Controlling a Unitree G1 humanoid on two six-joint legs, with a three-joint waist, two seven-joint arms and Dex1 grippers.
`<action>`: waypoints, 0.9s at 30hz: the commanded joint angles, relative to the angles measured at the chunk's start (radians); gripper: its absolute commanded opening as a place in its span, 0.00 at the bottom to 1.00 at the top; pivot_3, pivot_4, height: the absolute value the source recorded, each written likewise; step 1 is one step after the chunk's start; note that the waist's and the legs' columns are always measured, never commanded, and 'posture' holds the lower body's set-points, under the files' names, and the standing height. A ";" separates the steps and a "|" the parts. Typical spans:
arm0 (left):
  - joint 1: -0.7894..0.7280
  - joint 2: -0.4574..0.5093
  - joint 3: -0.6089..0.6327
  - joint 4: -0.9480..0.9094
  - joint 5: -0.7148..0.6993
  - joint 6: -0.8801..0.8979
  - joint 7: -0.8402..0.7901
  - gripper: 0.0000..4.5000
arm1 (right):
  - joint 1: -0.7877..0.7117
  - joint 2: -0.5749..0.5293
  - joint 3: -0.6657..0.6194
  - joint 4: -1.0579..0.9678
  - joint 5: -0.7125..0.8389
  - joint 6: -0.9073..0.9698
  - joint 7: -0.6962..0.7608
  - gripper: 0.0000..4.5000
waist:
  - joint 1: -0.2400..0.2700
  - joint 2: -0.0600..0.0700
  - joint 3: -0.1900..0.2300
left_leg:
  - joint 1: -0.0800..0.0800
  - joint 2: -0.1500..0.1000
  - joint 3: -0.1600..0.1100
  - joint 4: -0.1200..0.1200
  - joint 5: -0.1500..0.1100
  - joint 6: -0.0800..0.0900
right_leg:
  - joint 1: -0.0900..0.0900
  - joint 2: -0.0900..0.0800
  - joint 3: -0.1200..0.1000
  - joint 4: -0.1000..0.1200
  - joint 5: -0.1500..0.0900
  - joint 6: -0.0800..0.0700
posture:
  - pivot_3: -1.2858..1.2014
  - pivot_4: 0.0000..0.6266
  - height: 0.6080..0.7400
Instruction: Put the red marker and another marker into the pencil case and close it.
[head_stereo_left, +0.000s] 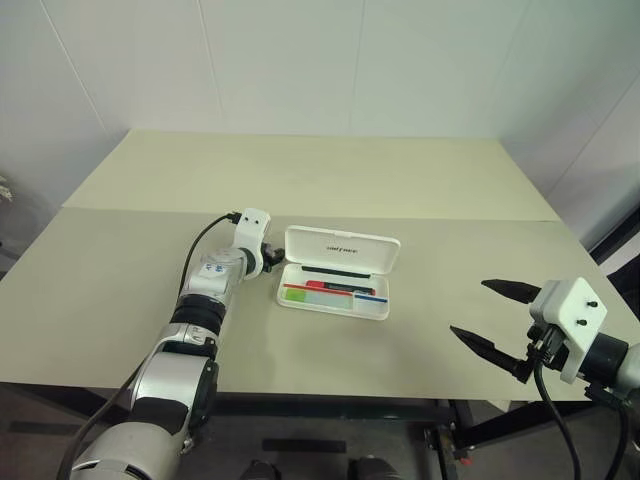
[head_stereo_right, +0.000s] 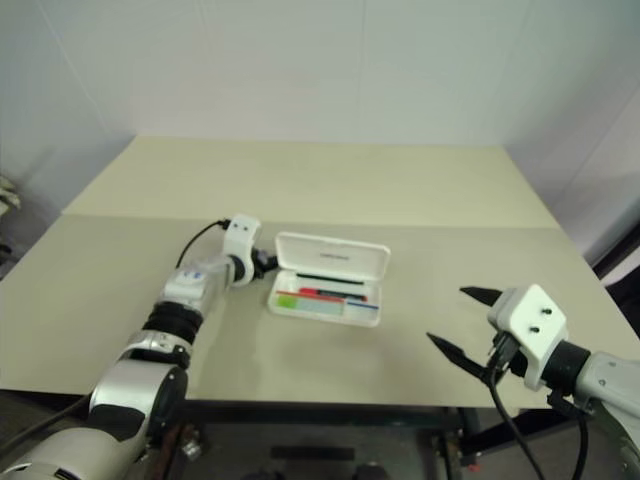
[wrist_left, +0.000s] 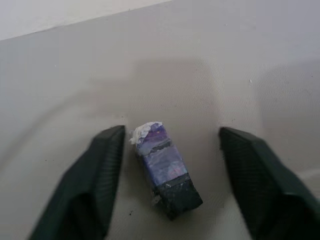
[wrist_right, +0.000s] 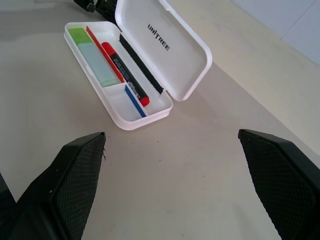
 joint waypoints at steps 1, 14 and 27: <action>0.014 0.017 0.013 0.027 0.007 0.050 0.031 0.38 | -0.003 -0.013 -0.032 -0.032 0.006 -0.008 -0.005 1.00 | -0.002 0.000 0.000 | 0.000 0.000 0.000 0.000 0.000 0.000 | 0.000 0.000 0.000 0.000 0.000 0.000 | 0.52 0.24 1.00; -0.077 0.089 0.035 0.073 0.006 -0.122 0.027 0.09 | -0.030 -0.020 -0.019 -0.012 0.000 -0.014 0.002 1.00 | -0.021 -0.001 0.001 | 0.000 0.001 0.001 0.000 0.000 0.000 | -0.002 0.000 0.000 0.000 0.000 0.000 | 0.52 0.24 1.00; -0.312 0.151 -0.011 0.108 -0.029 -0.357 -0.380 0.09 | -0.019 -0.006 -0.020 -0.025 -0.002 -0.014 -0.011 1.00 | 0.012 -0.006 0.003 | -0.011 0.000 0.000 -0.004 -0.006 -0.001 | -0.006 0.000 -0.001 -0.013 0.000 0.000 | 0.52 0.24 1.00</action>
